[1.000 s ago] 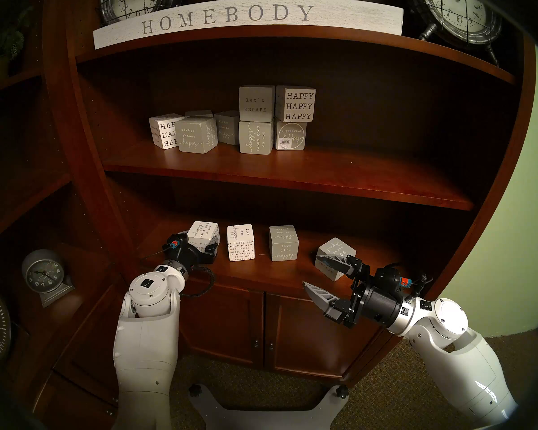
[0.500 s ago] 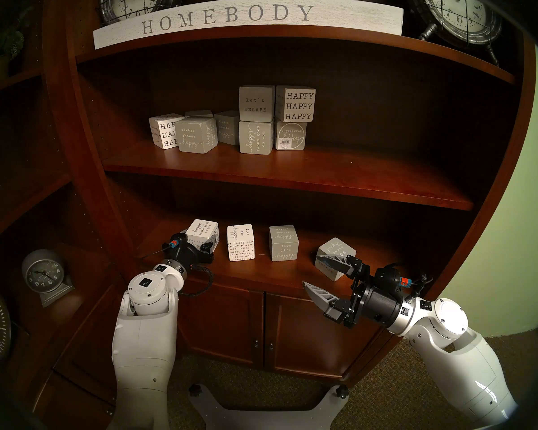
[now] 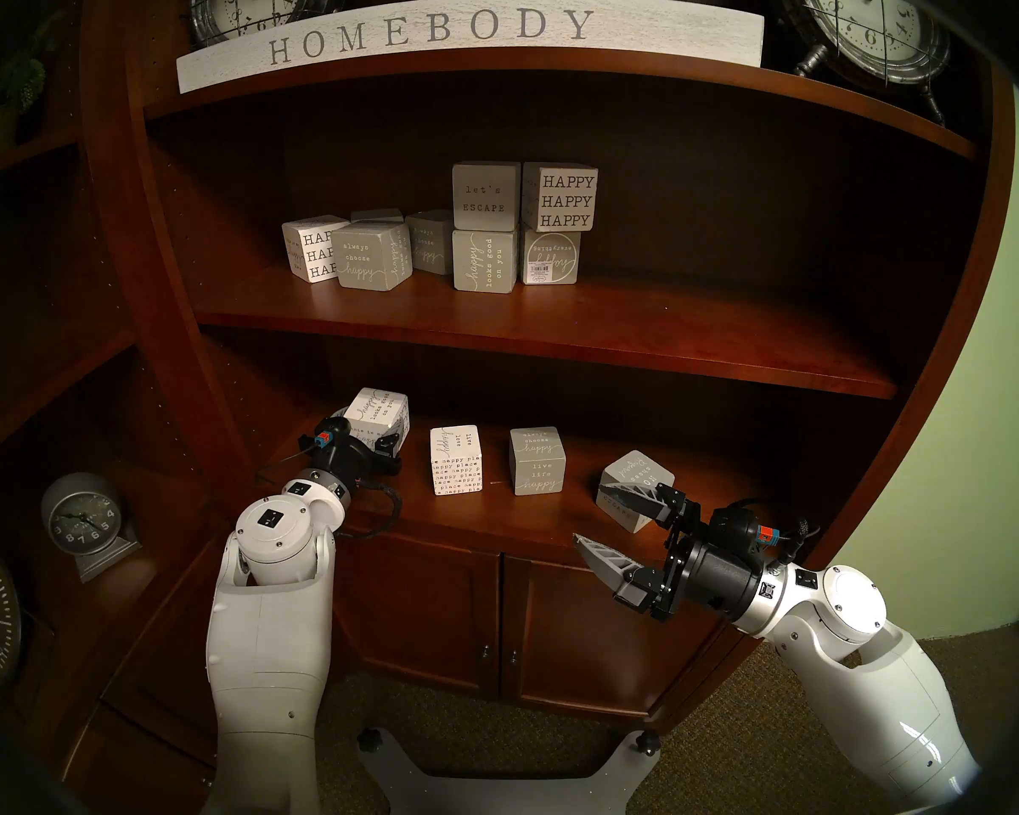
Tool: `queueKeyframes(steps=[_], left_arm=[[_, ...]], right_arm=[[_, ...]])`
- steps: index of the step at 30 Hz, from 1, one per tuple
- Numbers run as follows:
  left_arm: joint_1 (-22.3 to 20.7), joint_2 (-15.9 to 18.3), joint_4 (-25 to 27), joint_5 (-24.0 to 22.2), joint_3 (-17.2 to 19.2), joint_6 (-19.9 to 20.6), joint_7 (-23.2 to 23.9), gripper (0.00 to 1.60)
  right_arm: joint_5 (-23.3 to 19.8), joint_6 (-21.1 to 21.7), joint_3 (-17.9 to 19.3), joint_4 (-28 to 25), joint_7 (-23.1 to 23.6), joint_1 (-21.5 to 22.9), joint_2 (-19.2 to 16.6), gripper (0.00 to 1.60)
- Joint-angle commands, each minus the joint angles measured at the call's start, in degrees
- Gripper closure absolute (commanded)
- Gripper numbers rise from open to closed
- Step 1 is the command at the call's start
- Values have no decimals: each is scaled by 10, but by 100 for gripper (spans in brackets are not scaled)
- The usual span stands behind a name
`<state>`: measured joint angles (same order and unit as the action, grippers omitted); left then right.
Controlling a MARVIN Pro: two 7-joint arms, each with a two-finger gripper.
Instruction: Stack four cubes vertically into two groups
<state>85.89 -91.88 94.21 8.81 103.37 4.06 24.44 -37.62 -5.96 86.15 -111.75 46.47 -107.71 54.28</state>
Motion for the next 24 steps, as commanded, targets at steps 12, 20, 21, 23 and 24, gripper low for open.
queueKeyframes(steps=[12, 20, 21, 23, 24], left_arm=[[22, 5, 98, -26, -5, 42, 61, 160], [25, -6, 118, 14, -42, 63, 29, 160], [24, -5, 117, 18, -51, 64, 20, 160], [22, -6, 116, 30, -65, 73, 4, 160], [22, -6, 115, 34, -73, 76, -8, 160]], right_arm=[[-2, 1, 1, -8, 1, 1, 0, 0], [-2, 1, 1, -7, 1, 1, 0, 0], [-2, 1, 1, -7, 1, 1, 0, 0], [-2, 1, 1, -7, 1, 1, 0, 0], [-2, 1, 1, -7, 1, 1, 0, 0]])
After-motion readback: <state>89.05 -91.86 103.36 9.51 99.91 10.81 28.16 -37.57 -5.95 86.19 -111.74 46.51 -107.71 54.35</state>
